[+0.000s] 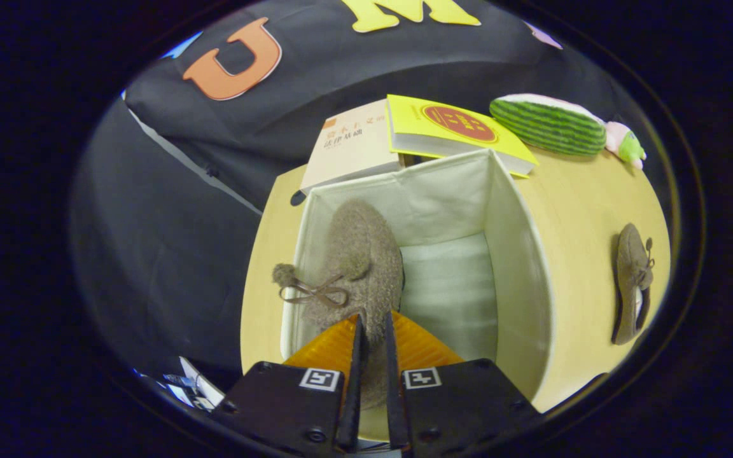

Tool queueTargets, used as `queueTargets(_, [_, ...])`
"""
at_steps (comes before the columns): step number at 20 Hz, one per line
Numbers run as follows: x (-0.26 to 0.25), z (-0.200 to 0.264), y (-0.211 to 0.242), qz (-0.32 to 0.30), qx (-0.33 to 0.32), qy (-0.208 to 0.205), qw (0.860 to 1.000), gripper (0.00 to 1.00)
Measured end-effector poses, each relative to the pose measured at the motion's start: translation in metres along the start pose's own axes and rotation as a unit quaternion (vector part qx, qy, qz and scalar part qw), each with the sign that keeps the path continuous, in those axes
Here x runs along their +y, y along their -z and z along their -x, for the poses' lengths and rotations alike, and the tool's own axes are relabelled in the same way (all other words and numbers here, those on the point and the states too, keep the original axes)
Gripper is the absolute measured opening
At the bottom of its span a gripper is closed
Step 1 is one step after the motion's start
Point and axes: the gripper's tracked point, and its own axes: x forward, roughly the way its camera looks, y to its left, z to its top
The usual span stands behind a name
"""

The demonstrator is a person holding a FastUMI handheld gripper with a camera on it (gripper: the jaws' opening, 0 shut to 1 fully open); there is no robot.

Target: Open the storage box then place both shoes into the box .Put the left shoe in first, then the right shoe, with the right side of both shoes facing outward in a uniform manner.

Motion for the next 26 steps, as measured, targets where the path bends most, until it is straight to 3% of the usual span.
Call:
queueTargets(2, [0.005, 0.01, -0.008, 0.044, -0.027, -0.003, 0.999, 0.77])
queueTargets(3, [-0.003, 0.018, -0.009, 0.059, -0.032, 0.016, 0.998, 1.0])
queueTargets(14, [-0.072, 0.102, -0.033, 0.077, -0.096, 0.061, 0.991, 1.0])
queueTargets(19, [-0.14, 0.136, -0.03, 0.072, -0.097, 0.077, 0.99, 1.0])
queueTargets(26, [-0.248, 0.152, -0.016, 0.049, -0.063, 0.134, 0.988, 1.0])
